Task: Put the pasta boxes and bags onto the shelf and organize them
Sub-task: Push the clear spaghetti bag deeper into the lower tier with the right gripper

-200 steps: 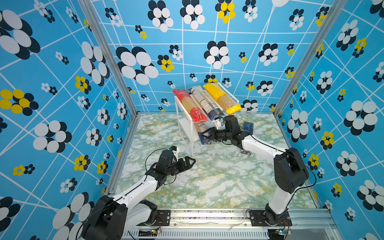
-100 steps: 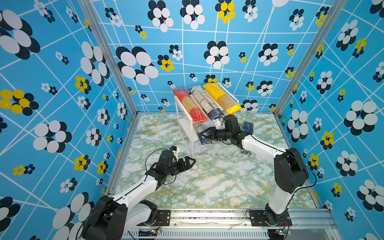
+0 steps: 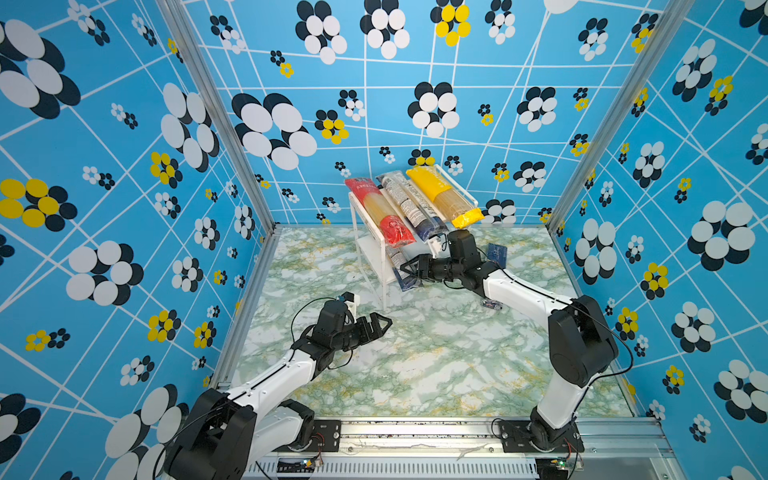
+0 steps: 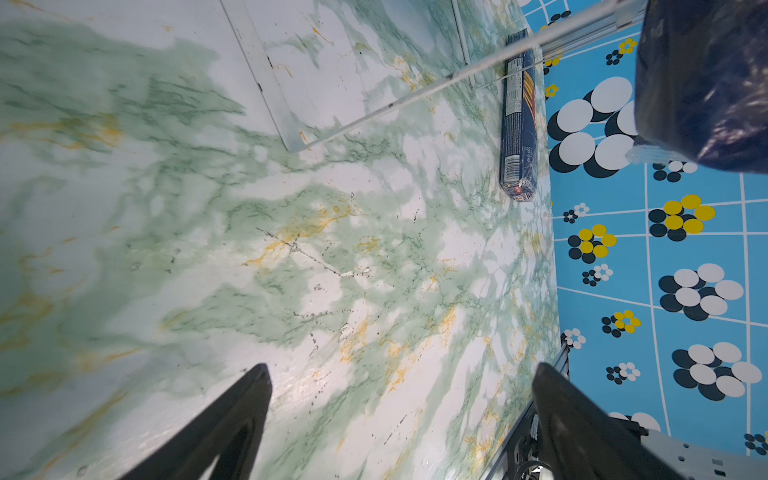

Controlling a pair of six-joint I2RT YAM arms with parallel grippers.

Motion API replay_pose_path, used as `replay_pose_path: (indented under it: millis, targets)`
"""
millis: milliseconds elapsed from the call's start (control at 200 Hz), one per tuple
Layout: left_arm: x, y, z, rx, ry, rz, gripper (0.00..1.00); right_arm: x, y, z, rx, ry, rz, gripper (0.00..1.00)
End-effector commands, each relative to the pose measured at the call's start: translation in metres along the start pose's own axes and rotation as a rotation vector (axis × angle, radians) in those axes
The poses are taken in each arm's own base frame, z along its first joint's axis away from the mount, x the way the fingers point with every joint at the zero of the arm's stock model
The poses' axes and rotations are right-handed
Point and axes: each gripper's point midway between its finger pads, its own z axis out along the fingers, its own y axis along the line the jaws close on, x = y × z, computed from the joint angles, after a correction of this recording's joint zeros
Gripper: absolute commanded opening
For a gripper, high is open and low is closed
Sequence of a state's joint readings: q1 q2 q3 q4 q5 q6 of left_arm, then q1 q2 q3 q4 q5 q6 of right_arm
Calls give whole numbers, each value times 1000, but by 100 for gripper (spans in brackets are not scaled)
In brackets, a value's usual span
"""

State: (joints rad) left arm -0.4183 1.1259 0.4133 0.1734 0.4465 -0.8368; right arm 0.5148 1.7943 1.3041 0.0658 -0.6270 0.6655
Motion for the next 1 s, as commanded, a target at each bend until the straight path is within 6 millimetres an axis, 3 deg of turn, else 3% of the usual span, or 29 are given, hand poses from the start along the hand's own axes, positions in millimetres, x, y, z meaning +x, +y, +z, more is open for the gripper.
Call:
replay_pose_path:
  millis: [0, 995]
  targets:
    - [-2, -1, 0, 13, -4, 5, 99, -14, 28, -13, -55, -55, -79, 44]
    - [-4, -4, 0, 19, -1, 4, 99, 27, 4, -41, 53, 6, -100, 48]
